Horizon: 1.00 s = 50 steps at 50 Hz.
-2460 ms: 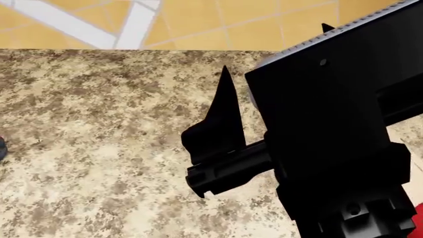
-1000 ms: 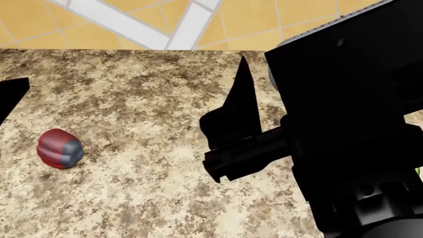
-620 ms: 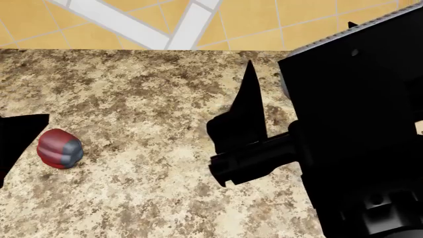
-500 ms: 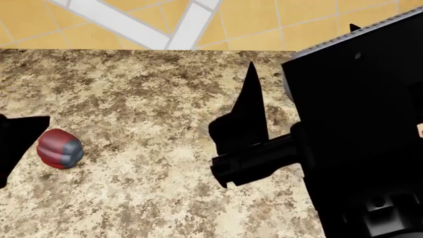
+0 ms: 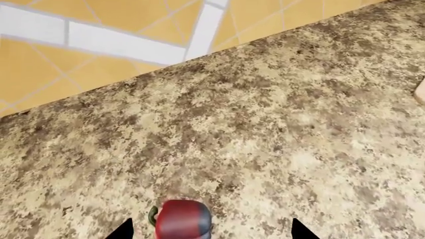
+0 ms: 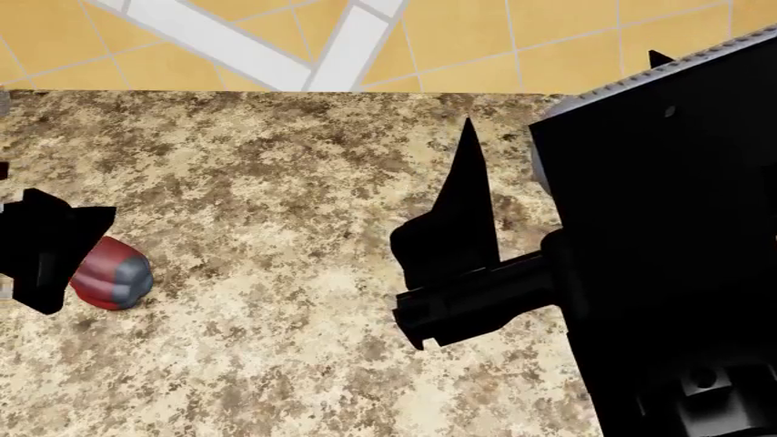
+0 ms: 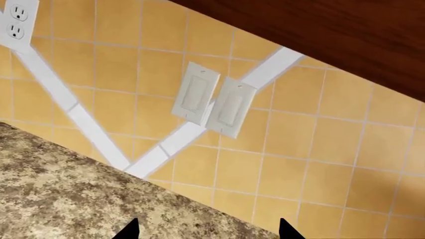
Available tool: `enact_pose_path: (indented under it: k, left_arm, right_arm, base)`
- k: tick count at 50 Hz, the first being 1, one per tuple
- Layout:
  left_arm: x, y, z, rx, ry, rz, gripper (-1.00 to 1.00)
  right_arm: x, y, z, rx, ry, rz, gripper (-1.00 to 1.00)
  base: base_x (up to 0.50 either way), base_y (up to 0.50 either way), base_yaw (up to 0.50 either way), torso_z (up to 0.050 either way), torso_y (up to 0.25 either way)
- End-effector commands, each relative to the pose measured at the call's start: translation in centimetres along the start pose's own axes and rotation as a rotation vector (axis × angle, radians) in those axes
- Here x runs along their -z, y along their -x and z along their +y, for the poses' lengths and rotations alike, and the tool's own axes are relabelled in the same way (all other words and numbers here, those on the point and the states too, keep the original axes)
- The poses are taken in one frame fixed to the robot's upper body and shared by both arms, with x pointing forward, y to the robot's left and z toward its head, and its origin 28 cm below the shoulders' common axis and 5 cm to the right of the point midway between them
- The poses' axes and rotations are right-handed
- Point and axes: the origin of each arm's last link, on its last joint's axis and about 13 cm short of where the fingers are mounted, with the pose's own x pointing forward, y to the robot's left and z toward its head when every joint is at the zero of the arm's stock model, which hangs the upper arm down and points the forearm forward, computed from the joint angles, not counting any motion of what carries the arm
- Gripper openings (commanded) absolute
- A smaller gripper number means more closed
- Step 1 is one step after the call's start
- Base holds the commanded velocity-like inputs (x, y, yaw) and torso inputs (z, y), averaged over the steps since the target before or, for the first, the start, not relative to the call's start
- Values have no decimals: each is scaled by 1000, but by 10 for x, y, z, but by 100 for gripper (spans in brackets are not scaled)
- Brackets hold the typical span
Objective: Place the avocado, onion, tomato and bell pepper on the cutting board.
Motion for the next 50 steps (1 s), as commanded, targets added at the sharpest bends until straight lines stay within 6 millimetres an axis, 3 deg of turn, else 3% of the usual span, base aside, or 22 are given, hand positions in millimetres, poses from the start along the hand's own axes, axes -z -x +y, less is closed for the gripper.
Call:
enact_pose_path:
  k: [1,50]
  left_arm:
    - [9,-22,8,-27,9,26,100]
    - [55,-90,22,-60,114,112,100]
  right_arm:
    - [2,1,1,-1,-2,2,100]
    - [3,1,0,-6,-7,11,100]
  base:
    - [0,0,0,0,0]
    - [0,0,0,0,0]
